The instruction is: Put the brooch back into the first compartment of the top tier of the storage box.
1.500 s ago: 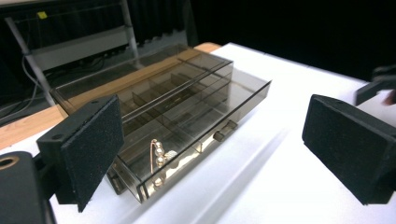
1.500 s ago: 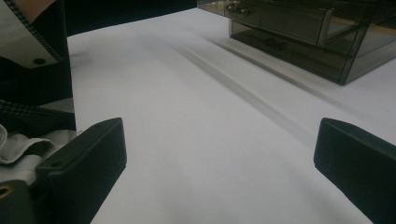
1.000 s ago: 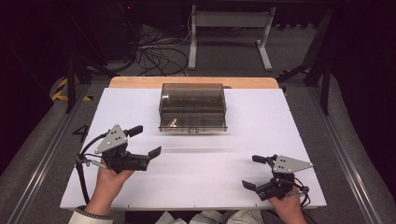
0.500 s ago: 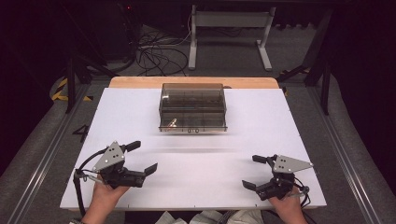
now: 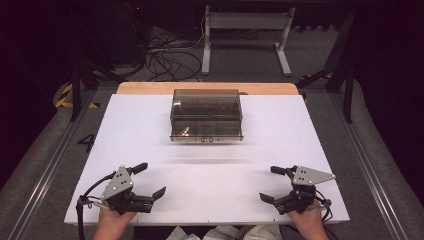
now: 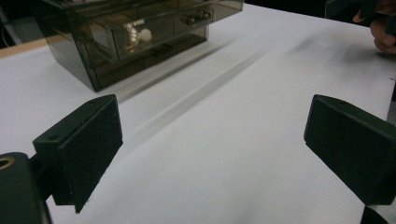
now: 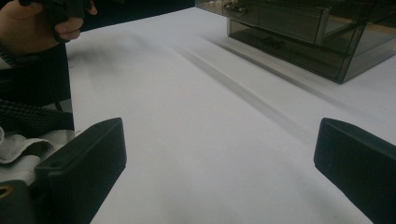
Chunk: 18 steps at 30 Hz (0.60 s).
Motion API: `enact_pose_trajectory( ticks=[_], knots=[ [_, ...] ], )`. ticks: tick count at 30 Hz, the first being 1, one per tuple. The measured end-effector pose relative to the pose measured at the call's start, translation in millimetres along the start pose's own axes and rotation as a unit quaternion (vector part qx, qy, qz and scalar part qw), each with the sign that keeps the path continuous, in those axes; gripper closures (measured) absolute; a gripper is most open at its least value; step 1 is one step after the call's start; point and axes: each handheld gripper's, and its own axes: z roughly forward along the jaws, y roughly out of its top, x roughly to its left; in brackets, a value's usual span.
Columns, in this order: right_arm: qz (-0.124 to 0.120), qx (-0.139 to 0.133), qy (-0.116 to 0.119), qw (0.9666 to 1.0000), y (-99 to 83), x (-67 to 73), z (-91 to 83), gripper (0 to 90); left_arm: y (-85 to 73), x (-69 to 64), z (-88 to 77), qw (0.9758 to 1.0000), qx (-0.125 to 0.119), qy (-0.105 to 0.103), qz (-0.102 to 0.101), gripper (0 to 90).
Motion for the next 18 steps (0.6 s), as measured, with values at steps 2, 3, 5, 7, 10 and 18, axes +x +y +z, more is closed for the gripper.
enact_pose_trajectory(
  ticks=[2, 3, 5, 7, 10, 18],
  knots=[
    [0.0, 0.001, 0.0, 1.0, 0.0, 0.2, 0.1, 2.8, -4.4, -0.3, -0.2, 1.0, 0.0, -0.001, -0.006, 5.2],
    [-0.001, 0.0, 0.0, 1.0, 0.0, 0.4, 0.1, 2.8, -6.4, -0.7, -0.7, 1.0, 0.0, 0.001, -0.009, 5.1],
    [0.0, 0.0, 0.0, 1.0, 0.0, 0.3, -0.1, 2.8, -11.1, -0.6, -2.2, 0.9999, -0.005, 0.004, -0.01, 4.9],
    [0.0, 0.0, 0.0, 1.0, 0.0, 0.3, -0.2, 2.8, -15.5, 0.2, -3.3, 0.9999, -0.004, 0.006, -0.009, 4.5],
    [-0.002, 0.001, 0.0, 1.0, 0.0, 0.2, -0.2, 2.8, -18.9, -0.4, -4.3, 0.9999, -0.002, 0.006, -0.015, 4.5],
    [-0.003, 0.004, 0.002, 1.0, -0.1, 0.7, 1.2, 2.8, -15.9, -1.0, -3.9, 0.9999, -0.008, 0.003, -0.014, 4.5]
  ],
)
